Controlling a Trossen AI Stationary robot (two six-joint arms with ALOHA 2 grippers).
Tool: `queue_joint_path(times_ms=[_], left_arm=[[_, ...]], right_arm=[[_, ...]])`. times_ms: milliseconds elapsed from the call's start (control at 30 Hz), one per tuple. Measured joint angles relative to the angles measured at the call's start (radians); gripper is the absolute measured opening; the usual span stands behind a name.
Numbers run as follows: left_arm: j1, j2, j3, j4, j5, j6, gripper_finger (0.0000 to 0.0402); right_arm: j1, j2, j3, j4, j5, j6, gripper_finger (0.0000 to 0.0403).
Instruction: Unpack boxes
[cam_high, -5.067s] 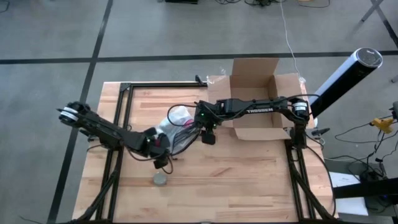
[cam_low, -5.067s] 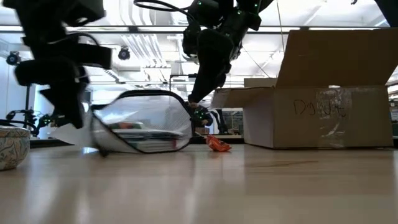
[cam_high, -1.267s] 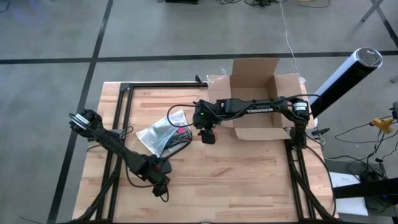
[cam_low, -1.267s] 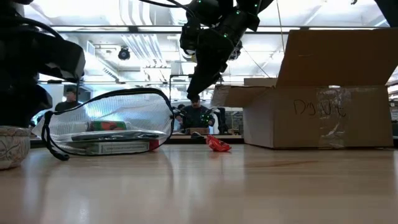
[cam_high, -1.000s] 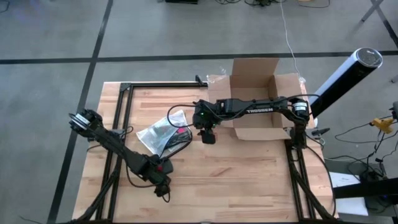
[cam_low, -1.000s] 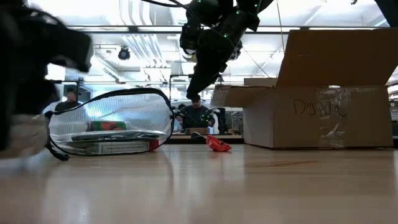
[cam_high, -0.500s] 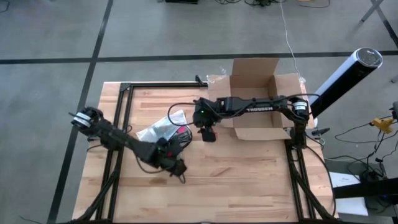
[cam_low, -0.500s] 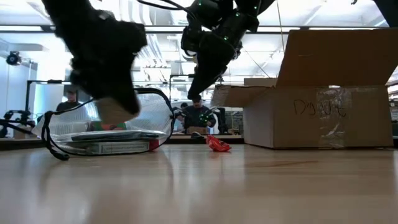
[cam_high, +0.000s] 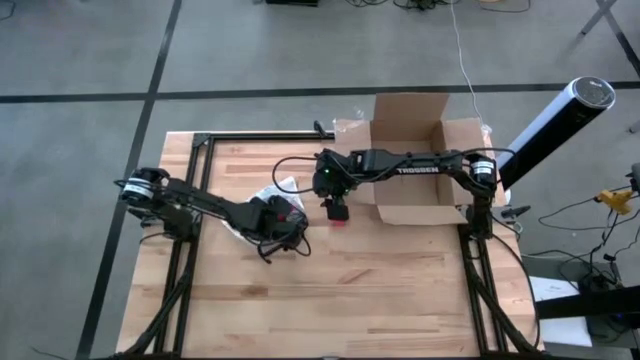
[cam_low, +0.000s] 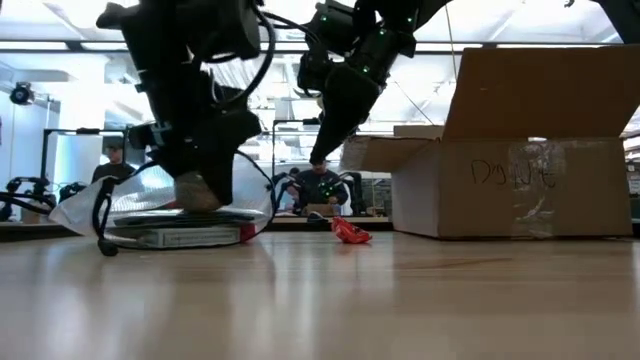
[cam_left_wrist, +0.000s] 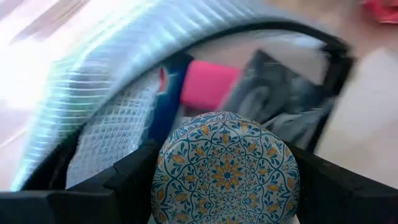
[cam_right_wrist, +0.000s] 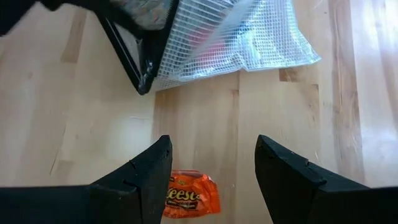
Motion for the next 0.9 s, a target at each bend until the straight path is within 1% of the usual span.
queue_joint_path(times_ms=[133,267,433,600,733,800,900], left_arm=[[0.016,0.015,0.0,-0.052,-0.011,-0.053,0.0274],[0.024,0.037,0.0,-0.069,-0.043,-0.1,0.0274],[0.022,0.066,0.002,-0.069,-0.085,-0.219,0.0274],[0.023,0.093,0.002,-0.078,-0.149,-0.324,0.0274],[0.024,0.104,0.001,-0.079,-0.166,-0.392,0.0274],[0.024,0.105,0.0,-0.078,-0.177,-0.404,0.0288],[0.032,0.111,-0.004,-0.082,-0.181,-0.408,0.032]], right_arm=[[0.0,0.0,0.0,0.004,-0.001,0.0,0.0199],[0.0,0.0,0.0,0.005,-0.003,-0.001,0.0199],[-0.001,0.0,0.0,0.004,-0.006,-0.002,0.0199],[-0.001,-0.001,0.0,0.0,-0.008,-0.001,0.0199],[-0.001,-0.001,0.0,-0.01,-0.008,-0.001,0.0199],[-0.001,-0.001,0.0,-0.014,-0.008,-0.002,0.0199],[-0.001,-0.001,0.0,-0.018,-0.009,-0.001,0.0199]])
